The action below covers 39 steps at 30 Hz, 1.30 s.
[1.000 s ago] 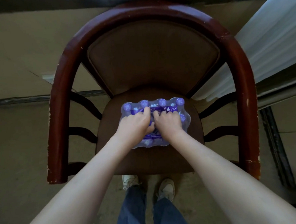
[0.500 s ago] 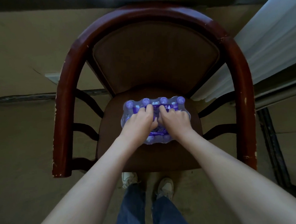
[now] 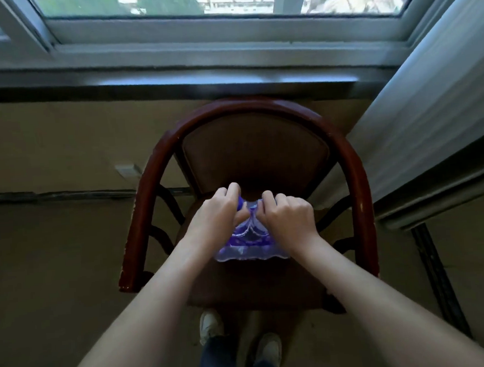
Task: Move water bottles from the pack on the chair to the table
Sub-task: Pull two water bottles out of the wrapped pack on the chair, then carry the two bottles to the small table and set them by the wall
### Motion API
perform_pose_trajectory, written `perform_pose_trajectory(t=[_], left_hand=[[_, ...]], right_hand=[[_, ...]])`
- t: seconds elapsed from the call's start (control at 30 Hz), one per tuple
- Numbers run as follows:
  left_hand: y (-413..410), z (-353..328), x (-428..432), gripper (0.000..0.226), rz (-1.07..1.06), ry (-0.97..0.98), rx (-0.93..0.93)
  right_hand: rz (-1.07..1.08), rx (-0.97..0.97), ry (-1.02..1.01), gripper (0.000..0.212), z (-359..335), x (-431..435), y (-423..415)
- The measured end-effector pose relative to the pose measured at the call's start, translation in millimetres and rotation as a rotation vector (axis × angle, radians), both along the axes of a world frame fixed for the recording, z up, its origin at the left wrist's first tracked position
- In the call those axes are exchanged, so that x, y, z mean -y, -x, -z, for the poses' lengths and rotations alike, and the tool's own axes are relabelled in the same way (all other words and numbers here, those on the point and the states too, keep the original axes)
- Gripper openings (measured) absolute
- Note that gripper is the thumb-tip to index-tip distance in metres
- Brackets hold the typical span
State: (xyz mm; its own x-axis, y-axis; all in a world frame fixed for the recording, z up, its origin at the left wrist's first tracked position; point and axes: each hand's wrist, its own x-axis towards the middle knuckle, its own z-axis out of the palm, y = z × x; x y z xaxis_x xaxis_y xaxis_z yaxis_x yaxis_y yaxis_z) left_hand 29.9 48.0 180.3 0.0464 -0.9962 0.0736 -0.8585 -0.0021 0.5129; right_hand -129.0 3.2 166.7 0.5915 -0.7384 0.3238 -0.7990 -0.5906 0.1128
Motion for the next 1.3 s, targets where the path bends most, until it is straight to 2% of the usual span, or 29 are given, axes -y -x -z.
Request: perform_pose_trajectory(t=[0.1, 0.23, 0.53, 0.7, 0.83, 0.93, 1.0, 1.1, 1.23, 1.3], left_hand=[[-2, -26, -17, 0.023, -0.072, 0.021, 0.012], [-18, -65, -46, 0.024, -0.204, -0.006, -0.098], [-125, -133, -149, 0.025, -0.488, 0.065, -0.202], [-223, -158, -233, 0.023, -0.664, 0.116, -0.275], [-313, -170, -313, 0.027, -0.775, 0.127, -0.285], [-382, -172, -369, 0.029, -0.868, 0.109, -0.216], [-420, -169, -401, 0.026, -0.932, 0.094, -0.188], [-487, -169, -456, 0.028, -1.050, 0.071, -0.206], [-574, -167, -516, 0.029, -1.200, 0.065, -0.259], [-618, -162, -545, 0.027, -1.267, 0.095, -0.282]], right_hand=[[-0.031, -0.010, 0.038, 0.033, -33, -8, -6], [-0.132, 0.013, 0.037, 0.032, -71, -29, -34], [-0.411, 0.184, 0.006, 0.026, -144, -103, -158], [-0.508, 0.247, -0.133, 0.032, -168, -164, -269], [-0.589, 0.177, -0.196, 0.025, -182, -232, -374], [-0.627, 0.067, -0.226, 0.024, -185, -284, -449], [-0.677, 0.149, -0.269, 0.022, -186, -317, -492], [-0.786, 0.250, -0.324, 0.034, -188, -372, -573], [-0.921, 0.179, -0.411, 0.044, -184, -416, -677], [-1.039, 0.142, -0.402, 0.041, -179, -440, -731]])
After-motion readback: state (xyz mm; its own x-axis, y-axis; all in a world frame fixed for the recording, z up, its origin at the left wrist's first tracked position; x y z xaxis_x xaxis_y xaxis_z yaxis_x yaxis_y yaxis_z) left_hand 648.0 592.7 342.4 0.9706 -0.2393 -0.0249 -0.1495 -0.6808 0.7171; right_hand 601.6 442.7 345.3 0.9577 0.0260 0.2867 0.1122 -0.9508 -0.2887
